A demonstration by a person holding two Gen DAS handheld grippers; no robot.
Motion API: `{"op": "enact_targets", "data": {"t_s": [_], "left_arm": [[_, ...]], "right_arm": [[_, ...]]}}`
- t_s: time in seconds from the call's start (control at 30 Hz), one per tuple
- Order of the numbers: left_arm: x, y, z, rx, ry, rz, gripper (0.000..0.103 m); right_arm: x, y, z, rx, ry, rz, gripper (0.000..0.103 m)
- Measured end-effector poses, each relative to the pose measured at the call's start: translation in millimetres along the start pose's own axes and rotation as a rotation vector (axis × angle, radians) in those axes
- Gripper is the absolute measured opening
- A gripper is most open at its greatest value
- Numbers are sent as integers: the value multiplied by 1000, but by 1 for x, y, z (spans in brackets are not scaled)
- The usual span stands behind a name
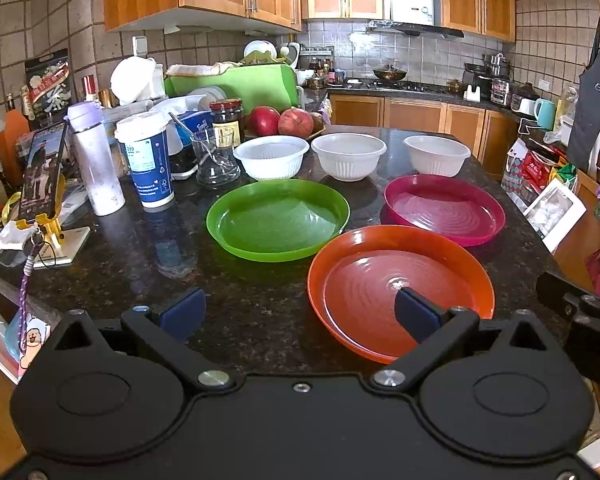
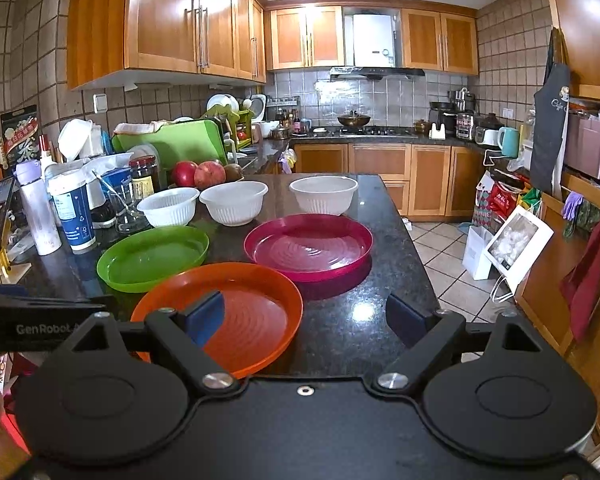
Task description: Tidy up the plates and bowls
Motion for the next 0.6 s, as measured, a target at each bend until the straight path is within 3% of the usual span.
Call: {"op": "enact_targets", "data": {"t_s": [0.6], "left_arm": [[2,2,0,-8,-6,-6,100]], "right_arm": [[0,0,4,-11,14,7,92]]}}
Point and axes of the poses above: each gripper's, at about its wrist camera, not at the fingertips, and y roughly against the way its jaws point, z to its left, x to its underside, the point moved 5 cm from there along -y, roughly the way its jaws point, and after that the axes turned 8 degrees about y, right-handed, at the moved point
